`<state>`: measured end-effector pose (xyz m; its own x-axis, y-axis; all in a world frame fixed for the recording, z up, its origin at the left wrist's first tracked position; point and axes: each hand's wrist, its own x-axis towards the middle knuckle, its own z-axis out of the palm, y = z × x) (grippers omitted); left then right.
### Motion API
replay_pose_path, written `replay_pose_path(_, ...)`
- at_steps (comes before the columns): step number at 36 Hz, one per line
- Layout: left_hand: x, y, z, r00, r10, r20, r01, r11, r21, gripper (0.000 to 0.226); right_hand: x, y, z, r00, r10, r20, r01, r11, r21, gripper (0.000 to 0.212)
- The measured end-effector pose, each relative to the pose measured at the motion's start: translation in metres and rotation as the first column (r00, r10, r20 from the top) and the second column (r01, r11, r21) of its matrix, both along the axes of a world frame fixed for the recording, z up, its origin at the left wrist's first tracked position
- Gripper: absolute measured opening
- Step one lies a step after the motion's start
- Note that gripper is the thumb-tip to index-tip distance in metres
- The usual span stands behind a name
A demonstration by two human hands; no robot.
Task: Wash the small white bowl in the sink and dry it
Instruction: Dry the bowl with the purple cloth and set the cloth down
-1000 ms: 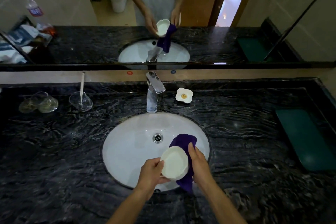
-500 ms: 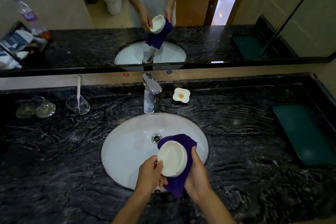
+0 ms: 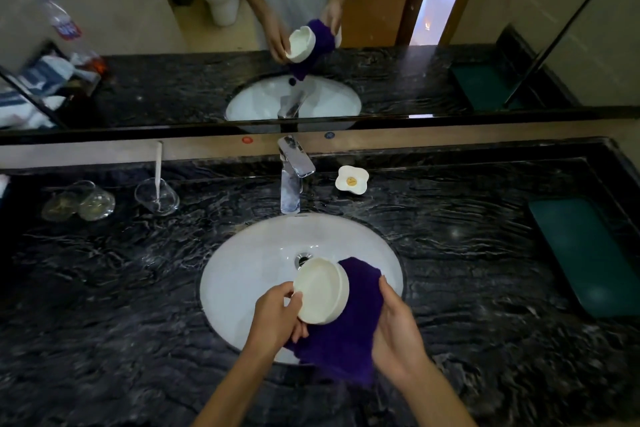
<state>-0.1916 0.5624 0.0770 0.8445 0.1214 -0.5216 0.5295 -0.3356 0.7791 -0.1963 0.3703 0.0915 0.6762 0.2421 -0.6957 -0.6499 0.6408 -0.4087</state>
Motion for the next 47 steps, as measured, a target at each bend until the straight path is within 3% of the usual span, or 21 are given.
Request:
replay_pose_path(11,0.01,-0.005,0.006,1.0,-0.026,0.011,0.026,0.999,0.037,0.022,0.0,0.025,0.009,0.997,0.075,-0.003,-0.074,0.996,0.042,0.059)
replay_pose_path(18,0.007,0.011,-0.003,1.0,0.003,0.023,-0.003,1.0,0.026,0.023,-0.006,0.003,0.011,0.999,0.031,-0.027,-0.03,0.999,0.035,0.049)
replay_pose_path(24,0.004,0.017,0.001,0.998,-0.042,0.055,0.047,0.994,-0.102,0.027,-0.001,-0.005,0.02,0.997,0.05,0.054,-0.041,0.988,-0.147,0.046)
replay_pose_path(28,0.002,0.015,0.006,0.992,-0.11,0.068,0.124,0.962,-0.243,0.031,0.007,0.006,0.03,0.98,0.178,0.089,-0.128,0.906,-0.404,0.042)
replay_pose_path(32,0.001,0.017,0.015,0.983,-0.179,0.037,0.18,0.912,-0.369,0.033,0.02,0.008,0.041,0.931,0.362,0.039,-0.283,0.787,-0.548,0.033)
replay_pose_path(37,0.005,0.015,0.022,0.944,-0.329,-0.011,0.304,0.884,-0.356,0.03,0.034,0.013,0.052,0.794,0.606,-0.051,-0.496,0.596,-0.631,0.039)
replay_pose_path(40,0.005,0.013,0.018,0.965,-0.263,-0.017,0.243,0.913,-0.327,0.031,0.038,0.016,0.049,0.796,0.602,-0.064,-0.496,0.588,-0.639,0.029)
replay_pose_path(42,0.005,0.012,0.013,0.982,-0.189,-0.015,0.174,0.931,-0.32,0.032,0.037,0.018,0.042,0.821,0.568,-0.056,-0.46,0.6,-0.654,0.034)
replay_pose_path(47,0.006,0.002,0.005,1.0,0.005,0.016,-0.002,0.973,-0.231,0.034,0.022,0.023,0.028,0.924,0.383,-0.008,-0.295,0.698,-0.653,0.035)
